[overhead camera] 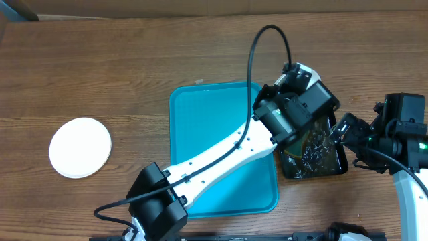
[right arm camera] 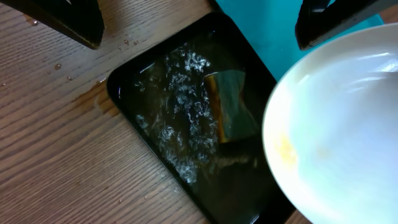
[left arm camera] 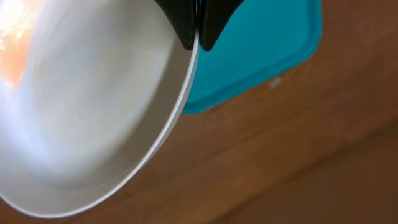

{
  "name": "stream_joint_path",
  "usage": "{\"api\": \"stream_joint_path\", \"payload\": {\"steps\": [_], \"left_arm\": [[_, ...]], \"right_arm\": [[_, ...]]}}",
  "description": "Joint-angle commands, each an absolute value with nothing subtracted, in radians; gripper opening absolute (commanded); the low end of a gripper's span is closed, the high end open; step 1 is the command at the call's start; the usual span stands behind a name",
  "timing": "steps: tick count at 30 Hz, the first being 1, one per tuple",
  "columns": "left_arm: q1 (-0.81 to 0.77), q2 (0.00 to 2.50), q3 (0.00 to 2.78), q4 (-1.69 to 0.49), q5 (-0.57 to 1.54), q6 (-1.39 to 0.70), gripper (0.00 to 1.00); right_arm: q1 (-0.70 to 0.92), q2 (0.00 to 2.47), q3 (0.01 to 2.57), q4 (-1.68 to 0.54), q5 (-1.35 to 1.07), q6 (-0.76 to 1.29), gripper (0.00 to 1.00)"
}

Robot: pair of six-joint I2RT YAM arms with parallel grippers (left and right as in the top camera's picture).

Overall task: Clean dirty plates on tray and stack at the side
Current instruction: 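Lift the white plate with the left gripper over the black tray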

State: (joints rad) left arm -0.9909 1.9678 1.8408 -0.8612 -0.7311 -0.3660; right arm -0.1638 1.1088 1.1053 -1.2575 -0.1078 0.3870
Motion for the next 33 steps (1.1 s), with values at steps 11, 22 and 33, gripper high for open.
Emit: {"api": "stream_joint_path", "payload": {"steps": [11,22,33], "left_arm": [[-1.061,1.969,1.868,-0.730,-1.057,-0.121,0.04],[-1.061,1.969,1.868,-0.705,-1.018,-0.036,0.04],[-1.061,1.969,1.868,-0.701,-1.001,-0.036,0.04]], "right_arm": [[-0.171,1.100,1.121,-1.264,-0.114,0.376,1.00],[-0.171,1.100,1.121,-1.263,-0.114,0.376,1.00],[-0.171,1.100,1.121,-1.266,-0.114,0.376,1.00]]}}
